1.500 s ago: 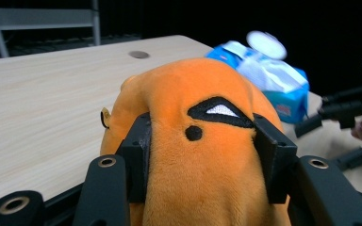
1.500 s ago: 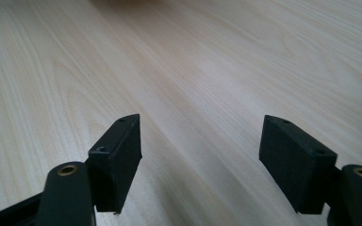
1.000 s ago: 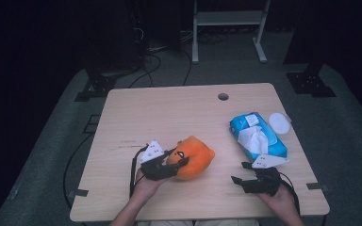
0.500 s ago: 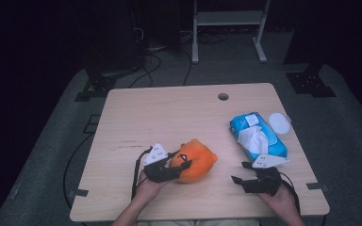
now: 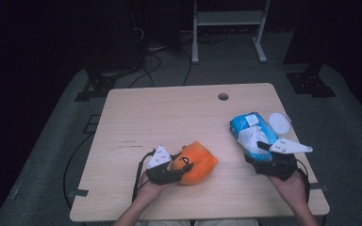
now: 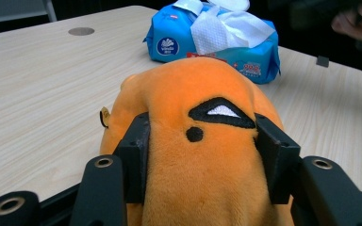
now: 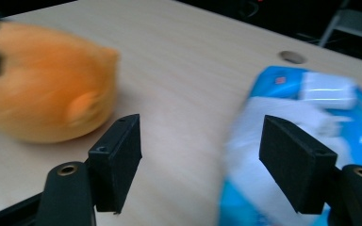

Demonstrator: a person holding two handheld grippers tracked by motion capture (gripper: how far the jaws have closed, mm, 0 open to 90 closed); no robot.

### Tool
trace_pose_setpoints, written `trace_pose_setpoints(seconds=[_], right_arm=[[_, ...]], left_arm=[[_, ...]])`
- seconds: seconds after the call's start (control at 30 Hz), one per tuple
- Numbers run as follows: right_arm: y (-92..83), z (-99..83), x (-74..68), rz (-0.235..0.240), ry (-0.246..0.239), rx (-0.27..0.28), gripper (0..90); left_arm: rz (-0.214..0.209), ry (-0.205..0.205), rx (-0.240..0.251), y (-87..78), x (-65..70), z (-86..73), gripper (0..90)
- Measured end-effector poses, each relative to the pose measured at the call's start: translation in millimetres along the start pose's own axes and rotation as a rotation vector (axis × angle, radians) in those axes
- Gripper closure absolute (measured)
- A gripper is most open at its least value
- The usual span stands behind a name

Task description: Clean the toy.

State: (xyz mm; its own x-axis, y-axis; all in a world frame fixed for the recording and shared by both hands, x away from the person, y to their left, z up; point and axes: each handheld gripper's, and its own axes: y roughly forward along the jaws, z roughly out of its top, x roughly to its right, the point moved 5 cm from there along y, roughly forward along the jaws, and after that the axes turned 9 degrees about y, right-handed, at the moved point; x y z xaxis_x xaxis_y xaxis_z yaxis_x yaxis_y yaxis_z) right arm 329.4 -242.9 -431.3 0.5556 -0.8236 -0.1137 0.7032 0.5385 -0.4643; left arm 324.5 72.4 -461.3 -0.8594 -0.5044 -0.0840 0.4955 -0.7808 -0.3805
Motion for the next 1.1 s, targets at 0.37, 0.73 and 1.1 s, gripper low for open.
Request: trace_pose_setpoints(seconds=[0.37, 0.73, 1.1], right_arm=[[26.9, 26.3, 50.8, -0.103, 0.038, 0.003, 30.0], [53.9, -0.1, 62.9, -0.156, 0.059, -0.082, 41.2], [52.9, -1.1, 66.5, -0.139, 0.104, -0.084, 65.9]], left_arm=[[-0.006, 0.023, -0.018, -1.6, 2.5, -5.4, 42.2], [-0.013, 0.035, -0.024, -1.9, 4.6, -7.9, 35.9], [-0.021, 0.032, -0.022, -3.1, 4.7, -9.8, 32.3]])
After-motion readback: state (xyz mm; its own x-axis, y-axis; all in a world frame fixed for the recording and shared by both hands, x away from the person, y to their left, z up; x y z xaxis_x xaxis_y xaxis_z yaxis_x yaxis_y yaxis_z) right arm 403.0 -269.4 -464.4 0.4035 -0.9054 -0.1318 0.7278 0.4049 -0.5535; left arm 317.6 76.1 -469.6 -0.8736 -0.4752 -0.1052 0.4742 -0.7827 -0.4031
